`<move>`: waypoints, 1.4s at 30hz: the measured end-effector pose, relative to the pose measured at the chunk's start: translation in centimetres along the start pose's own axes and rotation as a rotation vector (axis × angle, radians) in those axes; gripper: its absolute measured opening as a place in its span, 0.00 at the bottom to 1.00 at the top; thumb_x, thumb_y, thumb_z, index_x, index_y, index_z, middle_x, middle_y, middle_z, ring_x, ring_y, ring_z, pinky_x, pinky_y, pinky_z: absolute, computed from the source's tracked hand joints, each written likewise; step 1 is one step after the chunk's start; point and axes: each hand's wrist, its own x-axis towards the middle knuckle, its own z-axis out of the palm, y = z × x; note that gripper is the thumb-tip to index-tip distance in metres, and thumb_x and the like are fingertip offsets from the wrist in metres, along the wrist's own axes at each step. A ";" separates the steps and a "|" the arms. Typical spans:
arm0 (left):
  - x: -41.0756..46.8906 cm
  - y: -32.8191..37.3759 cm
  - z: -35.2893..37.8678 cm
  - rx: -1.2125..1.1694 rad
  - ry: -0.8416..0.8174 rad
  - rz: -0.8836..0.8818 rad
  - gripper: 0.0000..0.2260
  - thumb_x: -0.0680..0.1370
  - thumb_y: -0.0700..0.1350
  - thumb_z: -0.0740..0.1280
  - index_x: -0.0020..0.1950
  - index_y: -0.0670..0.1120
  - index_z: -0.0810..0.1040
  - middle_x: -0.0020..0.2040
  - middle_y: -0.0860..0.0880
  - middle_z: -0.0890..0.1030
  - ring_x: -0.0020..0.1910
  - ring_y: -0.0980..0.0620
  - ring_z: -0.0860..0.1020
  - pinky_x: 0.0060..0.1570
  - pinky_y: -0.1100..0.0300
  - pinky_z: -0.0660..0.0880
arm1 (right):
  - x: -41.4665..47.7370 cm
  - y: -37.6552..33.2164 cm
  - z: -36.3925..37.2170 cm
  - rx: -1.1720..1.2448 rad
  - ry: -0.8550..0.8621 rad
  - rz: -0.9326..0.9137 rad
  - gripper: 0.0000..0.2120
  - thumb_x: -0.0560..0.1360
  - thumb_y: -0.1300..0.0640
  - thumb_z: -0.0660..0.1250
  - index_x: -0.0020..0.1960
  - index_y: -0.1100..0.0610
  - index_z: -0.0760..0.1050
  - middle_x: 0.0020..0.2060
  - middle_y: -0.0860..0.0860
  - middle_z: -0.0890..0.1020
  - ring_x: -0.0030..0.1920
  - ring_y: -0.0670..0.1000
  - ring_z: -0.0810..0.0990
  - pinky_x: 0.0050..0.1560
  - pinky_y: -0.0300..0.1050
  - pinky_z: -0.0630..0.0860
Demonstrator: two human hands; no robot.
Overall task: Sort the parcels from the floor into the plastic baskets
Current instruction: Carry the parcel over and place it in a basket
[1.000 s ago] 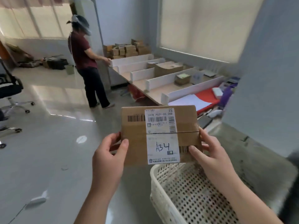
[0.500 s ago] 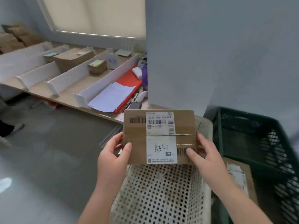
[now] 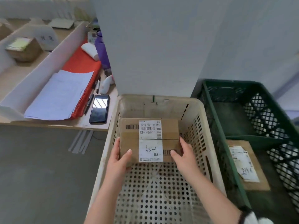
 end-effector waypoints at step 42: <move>23.3 -18.8 3.0 -0.483 0.289 -0.566 0.07 0.77 0.47 0.67 0.49 0.43 0.77 0.44 0.45 0.83 0.42 0.48 0.83 0.29 0.62 0.79 | 20.5 16.2 14.0 0.167 0.131 0.249 0.17 0.76 0.66 0.64 0.64 0.58 0.73 0.58 0.52 0.78 0.58 0.52 0.78 0.62 0.52 0.75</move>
